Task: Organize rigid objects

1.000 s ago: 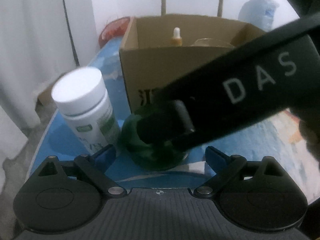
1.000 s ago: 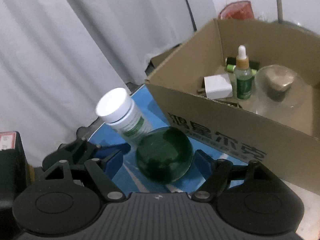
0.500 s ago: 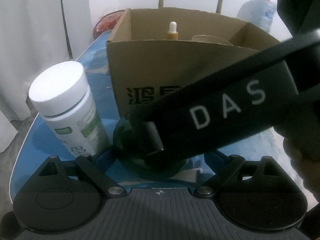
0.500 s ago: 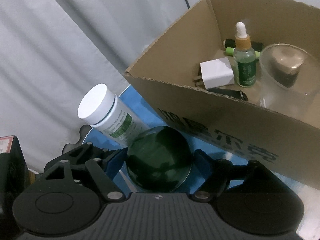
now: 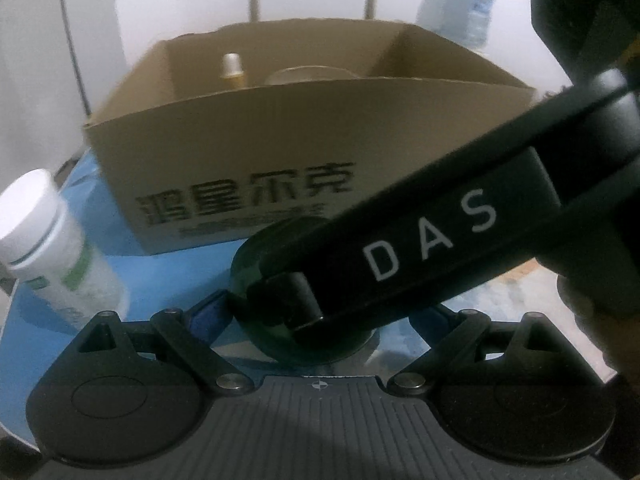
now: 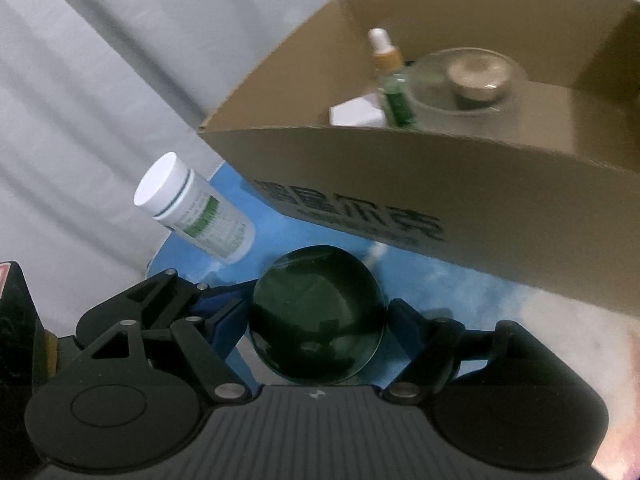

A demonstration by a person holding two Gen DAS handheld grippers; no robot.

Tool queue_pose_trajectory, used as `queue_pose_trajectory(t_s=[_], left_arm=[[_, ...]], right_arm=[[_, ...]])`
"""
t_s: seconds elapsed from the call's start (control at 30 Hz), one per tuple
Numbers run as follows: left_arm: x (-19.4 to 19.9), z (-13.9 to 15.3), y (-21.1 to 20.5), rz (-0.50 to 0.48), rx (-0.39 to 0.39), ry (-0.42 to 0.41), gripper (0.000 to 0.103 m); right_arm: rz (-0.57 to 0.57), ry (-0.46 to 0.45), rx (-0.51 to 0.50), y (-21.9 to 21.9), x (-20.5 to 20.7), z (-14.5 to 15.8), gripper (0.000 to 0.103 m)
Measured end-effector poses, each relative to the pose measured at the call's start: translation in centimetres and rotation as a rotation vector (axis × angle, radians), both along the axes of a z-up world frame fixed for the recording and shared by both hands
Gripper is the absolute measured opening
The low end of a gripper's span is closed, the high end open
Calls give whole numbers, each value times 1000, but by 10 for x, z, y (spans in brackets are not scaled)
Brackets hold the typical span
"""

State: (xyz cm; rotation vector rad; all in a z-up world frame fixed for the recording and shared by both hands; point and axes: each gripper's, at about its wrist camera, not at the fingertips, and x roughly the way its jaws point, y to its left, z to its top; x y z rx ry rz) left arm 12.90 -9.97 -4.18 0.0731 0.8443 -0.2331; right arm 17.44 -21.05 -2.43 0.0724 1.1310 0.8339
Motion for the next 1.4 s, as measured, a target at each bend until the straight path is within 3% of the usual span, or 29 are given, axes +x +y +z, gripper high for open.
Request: queue_pose_trajectory(t_s=[0.5, 1.07, 1.3, 1.4], left_arm=[[-8, 1, -39, -90, 7, 12, 95], [-25, 4, -60, -133, 18, 11, 95], [-41, 4, -65, -164, 7, -7, 94], [-52, 3, -68, -185, 32, -54, 94]], right_arm=[[-78, 16, -16, -51, -8, 5, 81], [-119, 27, -10, -72, -12, 3, 81], [-148, 7, -31, -78, -21, 7, 81], [-169, -9, -45, -79, -27, 8, 81]])
